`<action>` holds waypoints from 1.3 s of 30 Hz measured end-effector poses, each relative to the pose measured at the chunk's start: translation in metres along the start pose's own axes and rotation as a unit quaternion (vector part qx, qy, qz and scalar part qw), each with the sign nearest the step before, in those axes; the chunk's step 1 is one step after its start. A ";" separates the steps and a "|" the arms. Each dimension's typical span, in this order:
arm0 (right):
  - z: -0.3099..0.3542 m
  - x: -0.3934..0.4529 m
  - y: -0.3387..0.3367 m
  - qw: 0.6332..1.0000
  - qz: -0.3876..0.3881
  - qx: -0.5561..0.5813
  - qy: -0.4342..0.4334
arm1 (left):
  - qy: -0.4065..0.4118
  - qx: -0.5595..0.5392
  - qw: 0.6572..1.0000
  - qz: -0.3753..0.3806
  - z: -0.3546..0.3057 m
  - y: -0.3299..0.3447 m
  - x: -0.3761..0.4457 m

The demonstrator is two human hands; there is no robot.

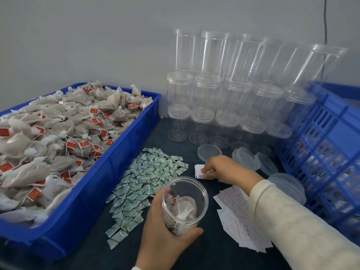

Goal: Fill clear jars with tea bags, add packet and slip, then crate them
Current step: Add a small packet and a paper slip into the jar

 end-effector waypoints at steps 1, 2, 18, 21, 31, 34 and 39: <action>-0.002 0.002 -0.001 1.000 0.008 0.020 0.000 | -0.005 0.000 1.000 0.001 0.001 0.000 0.000; -0.003 0.003 -0.002 0.999 0.012 0.031 0.001 | -0.009 0.000 1.000 0.001 0.001 0.000 0.000; -0.001 -0.015 -0.030 0.920 -0.315 0.233 -0.011 | -0.018 0.000 1.000 0.000 0.009 0.001 0.001; 0.016 -0.042 -0.049 0.889 -0.350 0.294 -0.029 | -0.014 -0.003 1.000 -0.004 0.007 0.002 0.004; 0.088 -0.131 -0.053 0.893 -0.370 0.086 -0.241 | 0.032 -0.017 0.999 -0.024 -0.016 0.013 0.009; 0.094 -0.132 -0.044 0.895 -0.358 -0.066 -0.257 | 0.045 -0.022 0.999 -0.016 -0.023 0.014 0.010; 0.103 -0.130 -0.040 0.939 -0.228 -0.156 -0.205 | 0.038 -0.012 0.999 -0.010 -0.025 0.013 0.008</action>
Point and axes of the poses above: each hand's wrist, its own x-axis towards the middle knuckle, its own y-axis out of the palm, z = x × y, the point moved 1 cm from there along x, towards the middle knuckle, and after that the axes turned 1 degree about -x, right-handed, at the moved point
